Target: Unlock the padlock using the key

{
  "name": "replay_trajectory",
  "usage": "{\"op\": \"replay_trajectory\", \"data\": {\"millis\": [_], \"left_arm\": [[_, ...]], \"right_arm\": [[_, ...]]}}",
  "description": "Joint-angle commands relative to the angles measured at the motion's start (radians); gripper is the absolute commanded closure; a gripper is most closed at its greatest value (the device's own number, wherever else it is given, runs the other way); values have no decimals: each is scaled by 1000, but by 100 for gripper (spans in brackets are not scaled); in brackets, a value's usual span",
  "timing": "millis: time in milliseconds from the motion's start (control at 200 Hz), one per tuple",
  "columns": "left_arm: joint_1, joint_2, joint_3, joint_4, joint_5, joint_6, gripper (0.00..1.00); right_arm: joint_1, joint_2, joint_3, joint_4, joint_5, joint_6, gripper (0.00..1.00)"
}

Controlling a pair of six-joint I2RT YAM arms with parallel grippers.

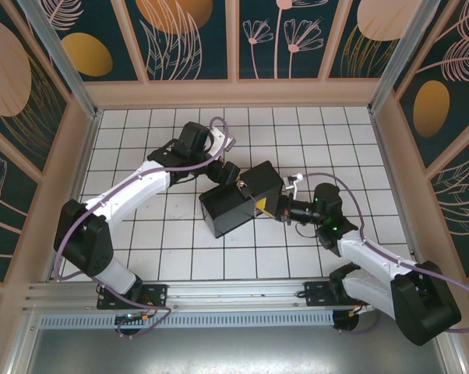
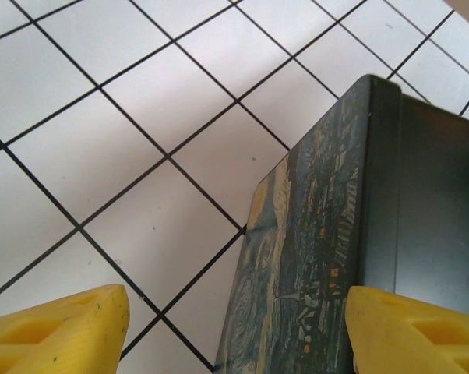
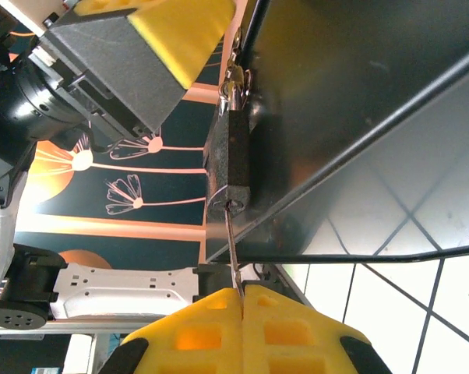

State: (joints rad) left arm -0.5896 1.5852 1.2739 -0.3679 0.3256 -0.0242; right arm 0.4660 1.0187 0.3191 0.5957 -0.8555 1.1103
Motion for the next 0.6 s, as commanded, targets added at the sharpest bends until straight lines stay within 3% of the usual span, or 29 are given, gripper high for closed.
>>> {"op": "replay_trajectory", "data": {"millis": [0,320,596], "left_arm": [[-5,-41,-16,49,34,33,26],[-5,-58,-37,68,78,55,26],[-21,-60,-54,60,104,83,27]], "right_arm": [[-6,10,44,46,-23,11,100],[-15,18,41,59,-25,31,100],[-20,59,-5,194,-31,109,100]]}}
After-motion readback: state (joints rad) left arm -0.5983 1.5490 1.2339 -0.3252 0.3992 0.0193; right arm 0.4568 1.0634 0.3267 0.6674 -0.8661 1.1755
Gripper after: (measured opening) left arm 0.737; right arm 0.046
